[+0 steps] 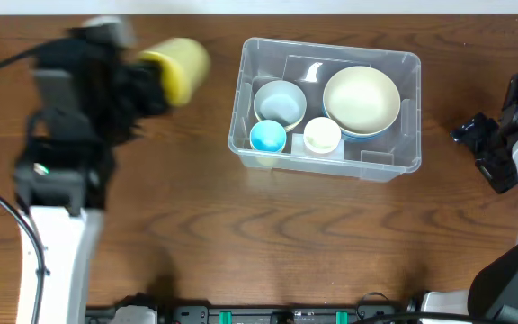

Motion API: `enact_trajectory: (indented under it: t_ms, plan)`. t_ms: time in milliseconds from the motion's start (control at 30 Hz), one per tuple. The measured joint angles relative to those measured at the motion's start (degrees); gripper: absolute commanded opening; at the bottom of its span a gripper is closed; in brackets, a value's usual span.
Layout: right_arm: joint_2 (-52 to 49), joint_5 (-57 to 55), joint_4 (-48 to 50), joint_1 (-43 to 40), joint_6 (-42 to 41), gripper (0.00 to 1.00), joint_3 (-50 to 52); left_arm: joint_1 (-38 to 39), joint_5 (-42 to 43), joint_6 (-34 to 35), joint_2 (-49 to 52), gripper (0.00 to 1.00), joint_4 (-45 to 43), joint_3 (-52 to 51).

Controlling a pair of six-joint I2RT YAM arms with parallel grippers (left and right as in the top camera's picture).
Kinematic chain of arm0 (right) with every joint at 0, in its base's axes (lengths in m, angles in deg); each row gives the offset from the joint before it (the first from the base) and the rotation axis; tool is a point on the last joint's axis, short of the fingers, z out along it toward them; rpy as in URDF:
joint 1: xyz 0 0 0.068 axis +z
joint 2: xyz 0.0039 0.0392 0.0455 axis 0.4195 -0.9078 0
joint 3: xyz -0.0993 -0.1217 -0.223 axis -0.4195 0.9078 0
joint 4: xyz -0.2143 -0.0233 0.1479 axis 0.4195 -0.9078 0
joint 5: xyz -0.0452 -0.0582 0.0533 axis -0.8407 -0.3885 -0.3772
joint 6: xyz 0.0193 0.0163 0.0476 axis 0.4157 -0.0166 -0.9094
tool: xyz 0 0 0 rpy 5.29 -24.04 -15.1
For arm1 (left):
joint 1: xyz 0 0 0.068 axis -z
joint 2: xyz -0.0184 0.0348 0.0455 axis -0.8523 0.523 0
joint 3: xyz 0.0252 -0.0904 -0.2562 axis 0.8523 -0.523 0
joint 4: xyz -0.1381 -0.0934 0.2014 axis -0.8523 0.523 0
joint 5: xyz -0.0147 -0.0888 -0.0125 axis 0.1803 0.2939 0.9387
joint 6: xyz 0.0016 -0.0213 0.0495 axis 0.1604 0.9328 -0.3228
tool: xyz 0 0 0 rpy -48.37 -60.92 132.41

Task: Pack container
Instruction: 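Grasp the yellow cup and carry it into the bin onto the white cup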

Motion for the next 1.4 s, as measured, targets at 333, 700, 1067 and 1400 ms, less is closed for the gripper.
enact_trajectory:
  t_ms: [333, 700, 1067, 1400]
  plan:
    - [0.0, 0.0, 0.0, 0.0, 0.0, 0.99, 0.0, 23.6, -6.4, -5.5, 10.4, 0.06, -4.1, 0.0]
    - [0.0, 0.0, 0.0, 0.0, 0.0, 0.99, 0.0, 28.0, -7.5, -6.7, 24.9, 0.06, -8.4, 0.0]
    - [0.0, 0.0, 0.0, 0.0, 0.0, 0.99, 0.0, 28.0, -7.5, -6.8, 32.6, 0.07, -13.2, 0.0]
    - [0.0, 0.0, 0.0, 0.0, 0.0, 0.99, 0.0, 28.0, -7.5, -6.9, 33.4, 0.17, -13.4, 0.0]
